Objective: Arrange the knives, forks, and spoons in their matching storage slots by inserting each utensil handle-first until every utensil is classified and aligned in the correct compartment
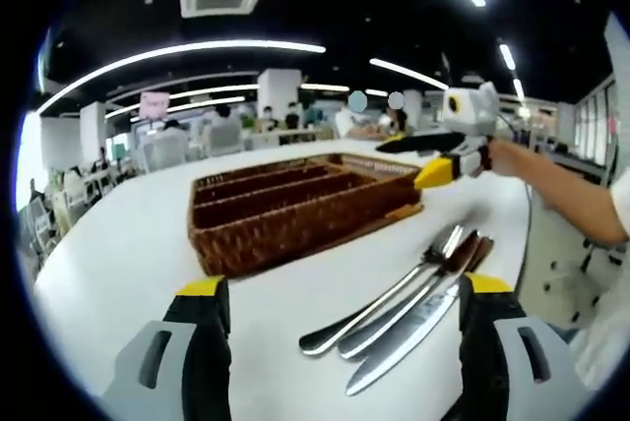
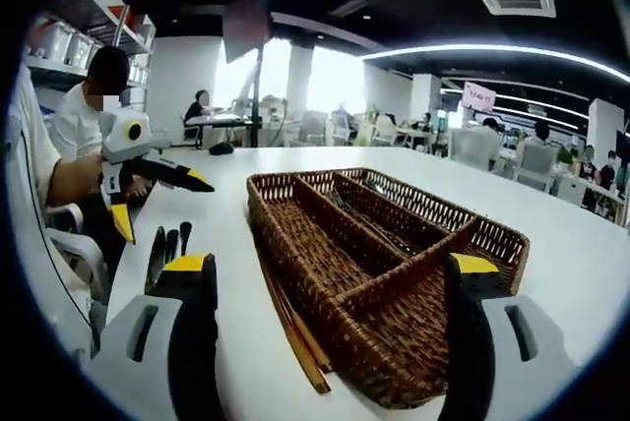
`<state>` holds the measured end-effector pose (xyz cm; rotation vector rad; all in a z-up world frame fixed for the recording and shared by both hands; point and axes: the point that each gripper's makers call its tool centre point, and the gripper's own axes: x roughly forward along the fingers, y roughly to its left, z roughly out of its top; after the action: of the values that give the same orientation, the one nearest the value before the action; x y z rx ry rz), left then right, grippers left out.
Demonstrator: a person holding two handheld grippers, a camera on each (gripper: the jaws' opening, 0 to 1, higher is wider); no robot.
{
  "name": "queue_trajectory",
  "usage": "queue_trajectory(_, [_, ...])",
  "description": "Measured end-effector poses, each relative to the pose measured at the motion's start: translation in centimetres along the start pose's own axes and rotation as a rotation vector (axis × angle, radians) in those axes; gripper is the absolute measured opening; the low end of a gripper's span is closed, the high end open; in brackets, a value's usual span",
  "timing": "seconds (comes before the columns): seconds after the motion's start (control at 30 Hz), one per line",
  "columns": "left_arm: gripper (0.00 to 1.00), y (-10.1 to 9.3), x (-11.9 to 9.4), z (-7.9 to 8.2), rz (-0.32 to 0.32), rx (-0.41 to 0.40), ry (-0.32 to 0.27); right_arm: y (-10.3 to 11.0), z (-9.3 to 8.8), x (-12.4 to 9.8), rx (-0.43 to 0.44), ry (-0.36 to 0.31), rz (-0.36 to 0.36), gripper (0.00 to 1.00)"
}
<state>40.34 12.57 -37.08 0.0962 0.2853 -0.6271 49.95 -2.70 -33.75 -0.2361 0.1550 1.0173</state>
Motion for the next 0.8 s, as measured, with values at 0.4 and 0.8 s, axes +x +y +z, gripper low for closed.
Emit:
queue_trajectory(0.4, [0.96,-0.5,0.6,0.0,-0.044,0.008,0.022,0.5,-0.5,-1.8,0.024,-0.022,-0.032,0.99])
queue_trajectory(0.8, [0.93,-0.9,1.3,-0.1,-0.071,0.044,0.056,1.6,-0.6,-3.2,0.037,-0.040,-0.052,0.99])
